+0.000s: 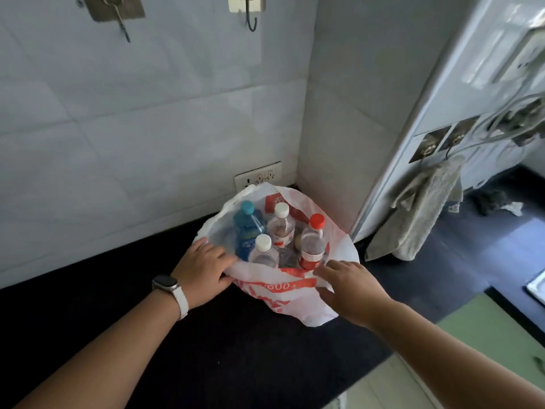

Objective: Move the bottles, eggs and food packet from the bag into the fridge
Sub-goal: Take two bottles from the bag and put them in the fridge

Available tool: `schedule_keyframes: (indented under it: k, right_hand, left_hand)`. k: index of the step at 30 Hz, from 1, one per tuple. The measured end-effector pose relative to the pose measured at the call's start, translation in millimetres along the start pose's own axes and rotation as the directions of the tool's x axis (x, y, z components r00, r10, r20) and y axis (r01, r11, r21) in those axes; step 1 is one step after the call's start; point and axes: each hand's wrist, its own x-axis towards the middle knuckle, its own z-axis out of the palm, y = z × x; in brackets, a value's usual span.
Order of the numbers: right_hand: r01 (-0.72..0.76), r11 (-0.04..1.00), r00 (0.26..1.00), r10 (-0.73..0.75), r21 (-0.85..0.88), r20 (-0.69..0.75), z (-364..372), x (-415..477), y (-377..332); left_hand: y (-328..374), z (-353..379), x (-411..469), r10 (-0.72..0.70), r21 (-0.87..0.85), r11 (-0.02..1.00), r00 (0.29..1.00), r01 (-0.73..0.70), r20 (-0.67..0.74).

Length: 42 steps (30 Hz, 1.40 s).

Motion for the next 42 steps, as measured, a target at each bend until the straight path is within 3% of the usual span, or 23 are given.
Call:
schedule_keyframes:
  k: [3,9,16,21,30,37,42]
  right_hand:
    - [0.053,0.998,0.999,-0.053,0.043,-0.014,12,-1,5]
    - [0.078,0.987,0.997,-0.08,0.138,0.007,33,-8,15]
    - [-0.033,0.973,0.995,0.011,0.226,0.098,59,-10,27]
    - [-0.207,0.908,0.976,0.167,0.364,0.139,79,-4,35]
    - [-0.25,0.916,0.968,0.244,0.315,0.06,110,4,43]
    - [-0.283,0.912,0.957,0.289,0.298,0.023,119,20,49]
    - [-0.312,0.913,0.95,0.3,0.262,0.086,125,30,50]
  left_hand:
    - [3,11,-6,0.058,-0.024,0.998,0.997,-0.059,-0.048]
    - [3,29,-22,0.041,-0.131,0.991,0.998,-0.034,0.046]
    - [-1,47,-46,-0.106,-0.251,0.957,0.982,0.142,0.154]
    - [-2,63,-57,-0.295,-0.387,0.852,0.933,0.354,0.203]
    - [4,83,-46,-0.407,-0.476,0.742,0.881,0.472,0.239]
    - [-11,94,-33,-0.445,-0.443,0.734,0.857,0.515,0.26]
    - [-12,102,-25,-0.372,-0.37,0.77,0.837,0.519,0.401]
